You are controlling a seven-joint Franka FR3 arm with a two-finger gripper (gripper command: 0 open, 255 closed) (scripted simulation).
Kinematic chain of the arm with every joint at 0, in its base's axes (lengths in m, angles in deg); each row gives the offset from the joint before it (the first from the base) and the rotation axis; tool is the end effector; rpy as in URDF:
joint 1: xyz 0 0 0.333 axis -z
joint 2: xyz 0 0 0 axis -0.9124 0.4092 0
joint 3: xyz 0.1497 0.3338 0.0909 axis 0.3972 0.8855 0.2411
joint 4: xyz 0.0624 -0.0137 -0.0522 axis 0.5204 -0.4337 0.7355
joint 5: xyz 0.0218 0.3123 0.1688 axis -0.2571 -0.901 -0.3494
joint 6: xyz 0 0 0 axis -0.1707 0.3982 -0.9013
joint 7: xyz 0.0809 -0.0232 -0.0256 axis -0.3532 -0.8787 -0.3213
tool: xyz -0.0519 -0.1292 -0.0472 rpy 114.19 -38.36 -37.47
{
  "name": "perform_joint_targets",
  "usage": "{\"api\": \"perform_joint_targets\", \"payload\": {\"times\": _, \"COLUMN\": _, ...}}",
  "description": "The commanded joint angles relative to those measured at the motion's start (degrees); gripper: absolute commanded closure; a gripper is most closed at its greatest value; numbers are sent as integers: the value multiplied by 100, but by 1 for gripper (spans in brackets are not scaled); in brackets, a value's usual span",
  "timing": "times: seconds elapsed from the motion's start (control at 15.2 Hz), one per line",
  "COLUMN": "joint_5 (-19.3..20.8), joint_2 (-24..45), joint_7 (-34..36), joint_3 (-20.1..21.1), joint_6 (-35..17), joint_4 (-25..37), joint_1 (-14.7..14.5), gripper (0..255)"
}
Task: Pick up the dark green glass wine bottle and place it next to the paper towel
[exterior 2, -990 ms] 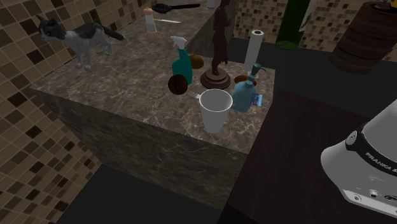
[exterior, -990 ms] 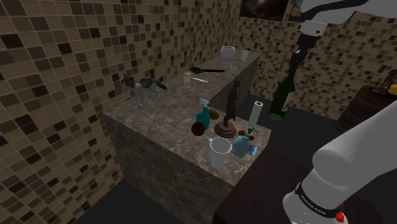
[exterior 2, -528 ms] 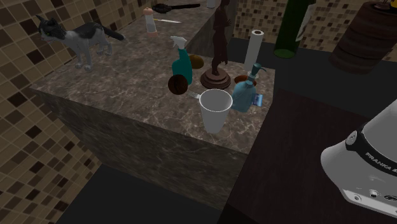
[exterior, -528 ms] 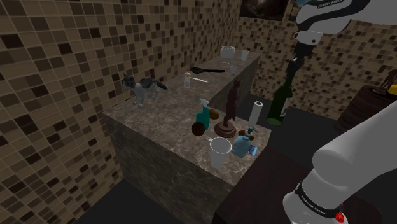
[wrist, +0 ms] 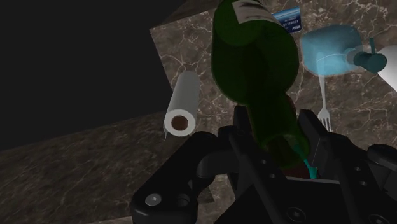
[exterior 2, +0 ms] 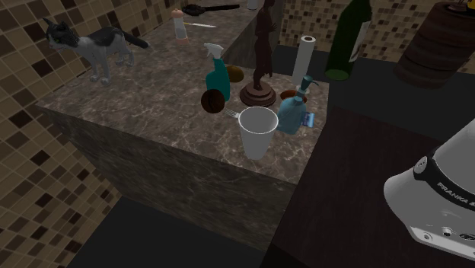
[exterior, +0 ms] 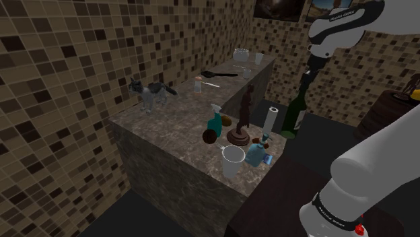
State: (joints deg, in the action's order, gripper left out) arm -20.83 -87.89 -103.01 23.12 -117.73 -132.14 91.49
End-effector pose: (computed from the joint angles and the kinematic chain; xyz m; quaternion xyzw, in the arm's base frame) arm 0.2675 -0.3663 0.5229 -0.9978 0.0573 -0.0275 0.0181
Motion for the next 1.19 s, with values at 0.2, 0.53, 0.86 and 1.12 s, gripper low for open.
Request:
{"api": "perform_joint_targets", "payload": {"times": 0.2, "joint_5": -33, "joint_2": 86, "joint_7": -39, "joint_3": -27, "joint_6": -391, "joint_4": -306, "joint_1": 0, "gripper": 255}}
{"api": "perform_joint_targets", "payload": {"times": 0.53, "joint_5": -91, "joint_2": 221, "joint_7": -104, "joint_3": -65, "joint_6": -780, "joint_4": -573, "joint_1": -2, "gripper": 255}}
{"api": "perform_joint_targets", "payload": {"times": 0.86, "joint_5": -175, "joint_2": 393, "joint_7": -188, "joint_3": -103, "joint_6": -1171, "joint_4": -811, "joint_1": -8, "gripper": 255}}
{"api": "perform_joint_targets", "payload": {"times": 1.12, "joint_5": -265, "joint_2": 556, "joint_7": -271, "joint_3": -132, "joint_6": -1484, "joint_4": -979, "joint_1": -16, "gripper": 255}}
